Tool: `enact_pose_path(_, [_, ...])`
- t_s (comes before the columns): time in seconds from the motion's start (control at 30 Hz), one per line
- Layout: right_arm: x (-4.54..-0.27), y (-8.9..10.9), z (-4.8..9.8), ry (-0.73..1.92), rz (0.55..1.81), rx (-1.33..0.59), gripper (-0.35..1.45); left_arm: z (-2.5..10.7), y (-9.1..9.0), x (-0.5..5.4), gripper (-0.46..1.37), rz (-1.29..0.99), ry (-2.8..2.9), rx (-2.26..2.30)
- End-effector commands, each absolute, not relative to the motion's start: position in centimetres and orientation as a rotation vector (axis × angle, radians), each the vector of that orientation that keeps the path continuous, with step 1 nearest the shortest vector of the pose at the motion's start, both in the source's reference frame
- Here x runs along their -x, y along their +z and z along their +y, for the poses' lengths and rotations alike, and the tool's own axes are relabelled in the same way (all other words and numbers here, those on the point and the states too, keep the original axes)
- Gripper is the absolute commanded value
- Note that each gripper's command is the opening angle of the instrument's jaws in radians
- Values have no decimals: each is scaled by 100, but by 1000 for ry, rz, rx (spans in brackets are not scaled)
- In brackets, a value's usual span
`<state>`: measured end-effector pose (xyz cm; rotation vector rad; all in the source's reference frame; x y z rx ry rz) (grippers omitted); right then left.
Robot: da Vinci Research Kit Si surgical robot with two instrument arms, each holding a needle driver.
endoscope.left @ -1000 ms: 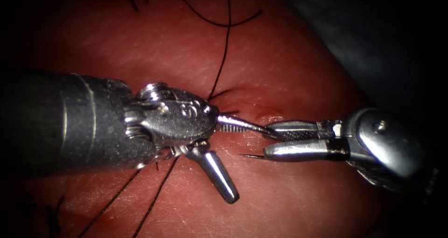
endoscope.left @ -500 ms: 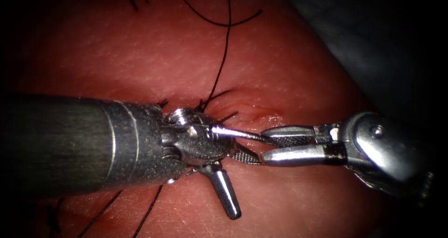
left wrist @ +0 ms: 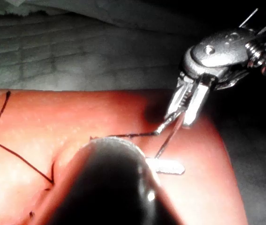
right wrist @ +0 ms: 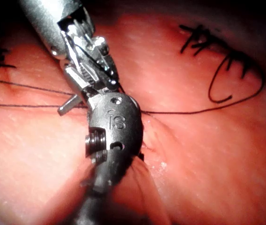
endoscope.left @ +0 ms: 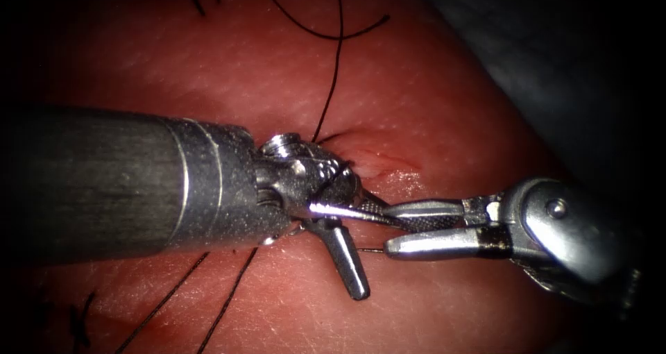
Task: Wound Closure
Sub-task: Hand over the needle from the right to the left gripper
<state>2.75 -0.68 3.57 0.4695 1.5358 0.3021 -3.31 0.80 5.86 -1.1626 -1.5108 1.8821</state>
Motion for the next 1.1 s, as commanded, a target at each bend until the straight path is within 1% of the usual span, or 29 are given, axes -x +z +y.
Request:
enact_pose_path(0.03, [-275,356,-68,304,1540,-468,-35,78,586,333,102,-1512,1880,1166])
enact_pose_path(0.07, [-275,356,-68,303,1541,-469,-35,77,587,335,96,-1510,1881,1166])
enact_pose_path(0.1, [-275,356,-68,302,1542,-470,-35,75,588,338,84,-1508,1883,1169])
enact_pose_path(0.13, [-275,356,-68,302,1542,-470,-35,75,588,339,82,-1508,1884,1169])
enact_pose_path(0.2, [-275,356,-68,310,1549,-470,-35,70,590,341,70,-1539,1888,1180])
enact_pose_path(0.27, [-275,356,-68,320,1565,-478,-35,63,592,342,65,-1582,1897,1204])
enact_pose_path(0.4, [-276,356,-72,331,1586,-497,-35,62,592,342,62,-1616,1872,1269])
enact_pose_path(0.5, [-277,357,-74,329,1597,-503,-35,66,591,341,47,-1646,1836,1327])
enact_pose_path(0.53, [-277,357,-74,329,1597,-504,-35,68,590,340,31,-1658,1833,1336])
enact_pose_path(0.57, [-276,357,-74,328,1597,-504,-35,70,589,339,4,-1670,1832,1343])
enact_pose_path(0.67, [-276,357,-74,328,1597,-505,-35,73,588,337,-10,-1684,1830,1348])
enact_pose_path(0.73, [-276,357,-74,328,1597,-505,-35,79,588,337,-9,-1690,1817,1361])
enact_pose_path(0.77, [-276,356,-75,328,1597,-505,-35,84,588,337,-35,-1685,1788,1384])
enact_pose_path(0.9, [-276,356,-74,330,1600,-503,-35,95,588,334,-35,-1610,1749,1407])
enact_pose_path(1.03, [-273,354,-71,392,1584,-451,-35,99,585,332,-35,-1565,1684,1265])
enact_pose_path(1.07, [-272,353,-70,428,1574,-421,-18,97,584,331,-35,-1540,1666,1227])
enact_pose_path(1.1, [-271,353,-69,442,1570,-410,5,96,583,331,-35,-1529,1662,1218])
